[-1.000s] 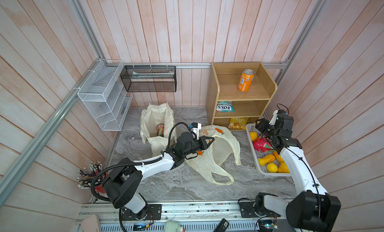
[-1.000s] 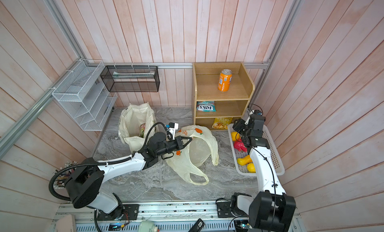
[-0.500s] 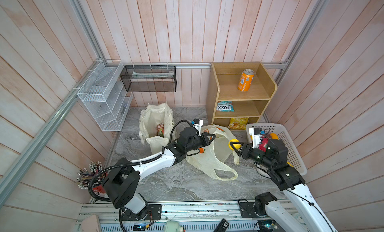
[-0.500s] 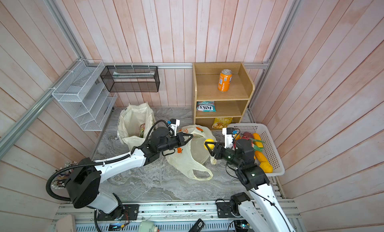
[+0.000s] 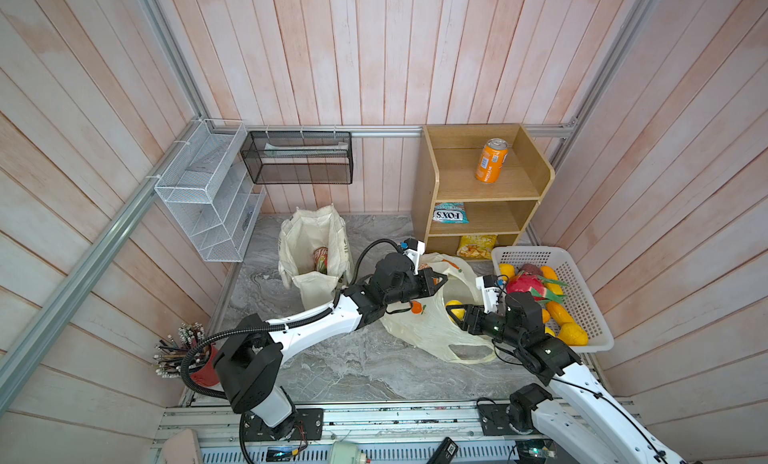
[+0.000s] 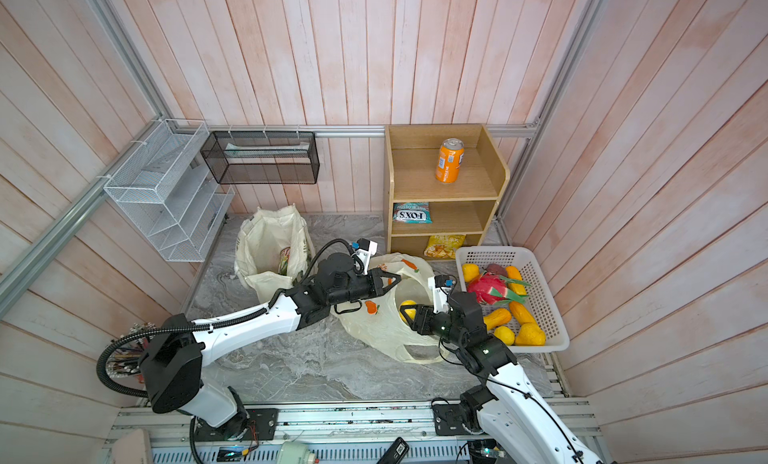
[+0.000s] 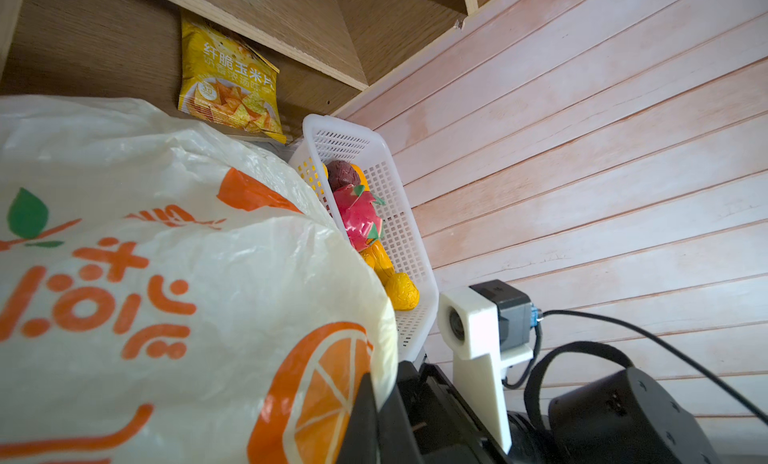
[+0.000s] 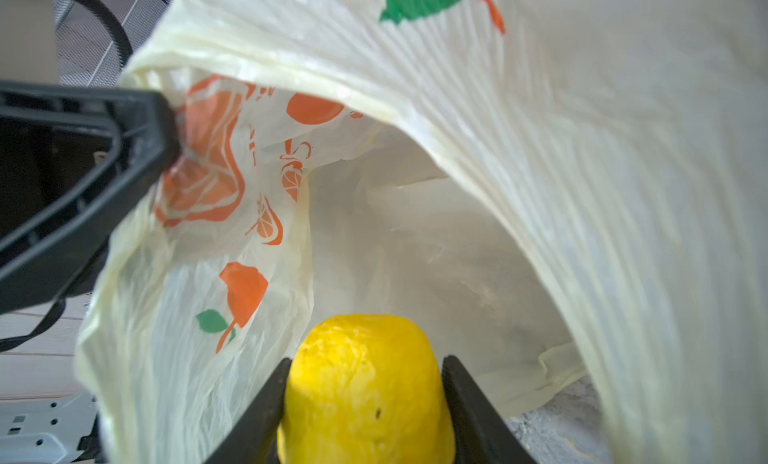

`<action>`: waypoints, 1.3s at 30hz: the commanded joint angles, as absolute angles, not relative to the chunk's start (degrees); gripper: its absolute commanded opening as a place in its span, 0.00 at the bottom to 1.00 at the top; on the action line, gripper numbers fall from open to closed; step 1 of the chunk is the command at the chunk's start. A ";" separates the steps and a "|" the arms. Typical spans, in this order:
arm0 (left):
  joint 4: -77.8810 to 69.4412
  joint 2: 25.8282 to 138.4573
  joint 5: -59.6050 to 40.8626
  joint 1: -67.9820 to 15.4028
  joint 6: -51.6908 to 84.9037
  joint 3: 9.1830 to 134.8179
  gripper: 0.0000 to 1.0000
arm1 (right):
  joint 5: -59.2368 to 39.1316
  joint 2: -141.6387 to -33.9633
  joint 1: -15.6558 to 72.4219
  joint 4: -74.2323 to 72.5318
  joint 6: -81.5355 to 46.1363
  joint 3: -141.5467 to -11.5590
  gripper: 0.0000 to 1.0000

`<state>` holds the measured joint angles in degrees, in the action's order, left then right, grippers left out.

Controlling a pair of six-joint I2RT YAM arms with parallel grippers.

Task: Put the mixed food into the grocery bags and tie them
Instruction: 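Carry the yellow pear with the right gripper into the plastic bag opening, then lower the pear inside the bag and open the right gripper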

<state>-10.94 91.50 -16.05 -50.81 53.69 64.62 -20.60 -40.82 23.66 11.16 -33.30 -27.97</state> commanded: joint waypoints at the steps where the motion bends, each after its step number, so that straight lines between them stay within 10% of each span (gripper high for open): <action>1: -9.68 91.16 -16.31 -51.06 53.14 66.01 0.00 | -18.03 -43.32 22.25 7.50 -29.02 -27.32 0.43; 16: -10.04 95.28 -17.43 -51.15 55.10 70.69 0.00 | -12.02 -36.31 29.87 9.45 -25.53 -21.91 0.40; 39: -14.77 94.33 -21.51 -53.18 59.83 67.00 0.00 | -14.06 -60.88 26.44 -10.71 -31.73 -25.33 0.39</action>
